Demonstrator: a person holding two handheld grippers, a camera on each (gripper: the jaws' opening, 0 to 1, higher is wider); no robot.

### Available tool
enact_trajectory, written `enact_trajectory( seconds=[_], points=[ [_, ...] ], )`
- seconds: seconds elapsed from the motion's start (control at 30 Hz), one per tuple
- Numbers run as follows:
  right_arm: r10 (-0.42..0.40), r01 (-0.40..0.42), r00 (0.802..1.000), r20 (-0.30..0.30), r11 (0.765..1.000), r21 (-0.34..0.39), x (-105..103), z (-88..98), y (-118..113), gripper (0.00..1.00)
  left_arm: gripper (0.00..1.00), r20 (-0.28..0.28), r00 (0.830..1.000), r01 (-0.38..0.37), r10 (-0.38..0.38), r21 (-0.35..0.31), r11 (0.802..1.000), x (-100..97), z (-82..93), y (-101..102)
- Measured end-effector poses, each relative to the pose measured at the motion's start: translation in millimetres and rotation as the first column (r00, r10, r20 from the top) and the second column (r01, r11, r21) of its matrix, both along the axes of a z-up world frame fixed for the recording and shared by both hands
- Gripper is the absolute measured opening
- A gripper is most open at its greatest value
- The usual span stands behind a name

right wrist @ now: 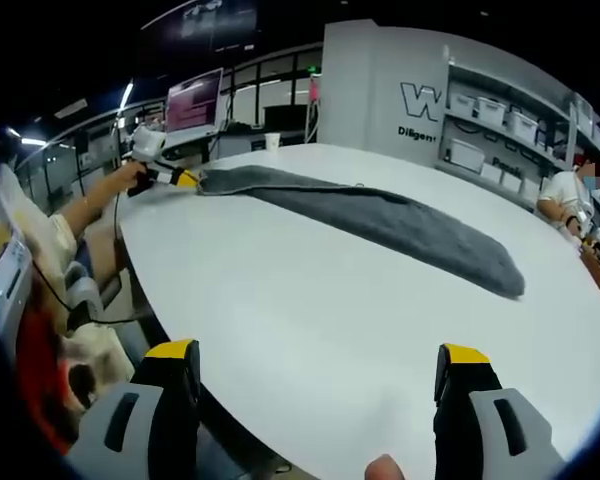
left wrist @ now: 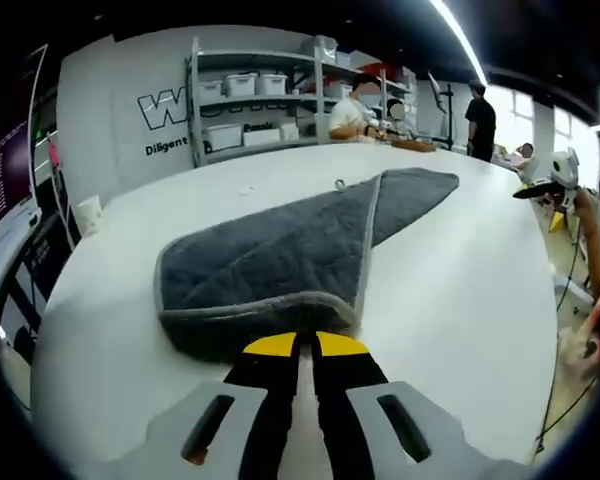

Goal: Open the folded towel by lifting each exposed corner and separating the folded layers until the towel lies flat within the target outline without major curled edges

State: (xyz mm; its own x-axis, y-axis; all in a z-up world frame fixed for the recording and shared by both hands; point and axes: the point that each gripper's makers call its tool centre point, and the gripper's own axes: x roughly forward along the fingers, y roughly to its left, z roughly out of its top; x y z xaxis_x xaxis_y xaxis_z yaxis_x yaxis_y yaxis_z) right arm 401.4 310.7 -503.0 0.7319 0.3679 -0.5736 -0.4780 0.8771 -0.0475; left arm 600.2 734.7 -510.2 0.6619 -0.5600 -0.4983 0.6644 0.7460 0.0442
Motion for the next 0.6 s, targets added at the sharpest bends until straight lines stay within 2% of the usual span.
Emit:
enact_trajectory(
  seconds=[0.13,0.3,0.37,0.47,0.53,0.6],
  points=[
    [-0.002,0.002,1.0,-0.001,1.0,0.0,-0.7,0.2,-0.8,0.98,0.25,0.015,1.0,-0.023,0.024,-0.052,0.998,-3.1,9.7,0.1],
    [-0.007,0.007,1.0,-0.005,1.0,-0.003,-0.6,-0.6,-2.3,0.98,0.46,0.027,0.999,-0.021,0.023,-0.08,0.997,-10.0,19.6,-5.2],
    [-0.005,0.005,1.0,-0.013,1.0,-0.007,0.7,-2.1,-0.8,0.98,0.59,0.002,0.999,0.036,-0.036,-0.068,0.997,-25.5,20.8,-20.1],
    [0.008,-0.008,1.0,-0.021,1.0,-0.024,0.6,-3.3,1.9,0.98,0.82,-0.016,0.997,0.073,-0.075,-0.078,0.994,-39.4,21.9,-35.6],
    [0.011,-0.012,1.0,-0.026,1.0,-0.025,0.9,-3.7,3.0,0.98,0.89,-0.022,0.996,0.088,-0.09,-0.089,0.992,-46.4,23.8,-43.0],
    [0.012,-0.013,0.999,-0.033,0.999,-0.03,1.6,-4.8,3.4,0.98,0.89,-0.028,0.993,0.11,-0.114,-0.127,0.986,-52.6,27.9,-50.9]
  ],
)
